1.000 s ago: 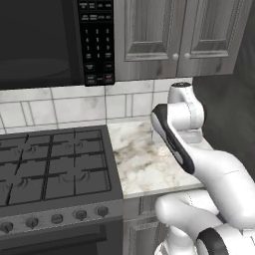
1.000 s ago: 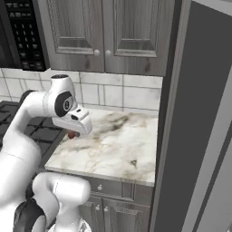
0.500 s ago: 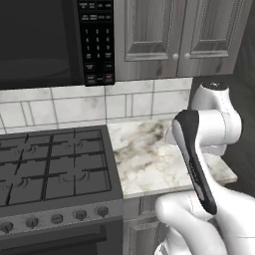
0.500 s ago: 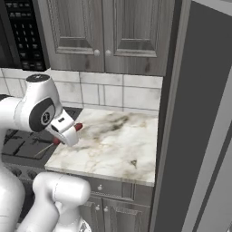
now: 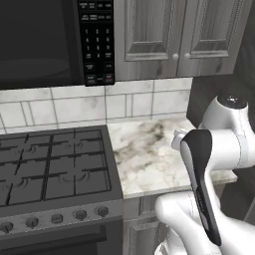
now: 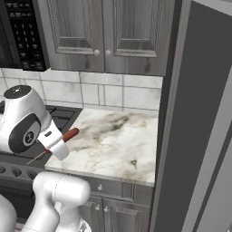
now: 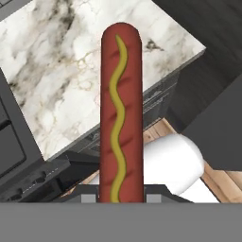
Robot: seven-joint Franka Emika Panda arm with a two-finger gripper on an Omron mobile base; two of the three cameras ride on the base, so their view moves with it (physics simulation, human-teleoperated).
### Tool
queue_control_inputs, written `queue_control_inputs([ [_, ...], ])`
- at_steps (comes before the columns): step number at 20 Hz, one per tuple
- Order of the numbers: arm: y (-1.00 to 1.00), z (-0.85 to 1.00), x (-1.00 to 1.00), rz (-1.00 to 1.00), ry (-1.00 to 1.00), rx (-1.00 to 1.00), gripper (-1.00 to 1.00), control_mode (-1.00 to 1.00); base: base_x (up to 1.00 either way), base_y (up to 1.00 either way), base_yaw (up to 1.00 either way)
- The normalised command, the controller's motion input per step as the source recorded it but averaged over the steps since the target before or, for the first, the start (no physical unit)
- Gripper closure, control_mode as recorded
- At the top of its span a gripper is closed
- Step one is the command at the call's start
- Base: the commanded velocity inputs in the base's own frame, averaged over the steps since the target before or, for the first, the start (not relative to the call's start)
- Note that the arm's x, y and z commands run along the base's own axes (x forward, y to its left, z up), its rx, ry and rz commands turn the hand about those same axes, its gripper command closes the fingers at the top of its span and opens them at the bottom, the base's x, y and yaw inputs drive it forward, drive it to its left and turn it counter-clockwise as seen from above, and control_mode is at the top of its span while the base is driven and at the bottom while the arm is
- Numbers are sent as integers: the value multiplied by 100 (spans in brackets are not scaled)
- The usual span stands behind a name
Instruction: Store the hot dog in the freezer for long-term storage. Close the freezer door after placing the cooked food.
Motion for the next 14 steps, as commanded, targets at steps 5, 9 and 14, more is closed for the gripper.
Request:
queue_control_inputs([
  [5,0,0,0,0,0,0,100,-100,0,0,0],
  [9,2,0,0,0,0,0,100,-100,0,0,0],
  [14,1,0,-5,0,0,0,100,100,-4,0,0],
])
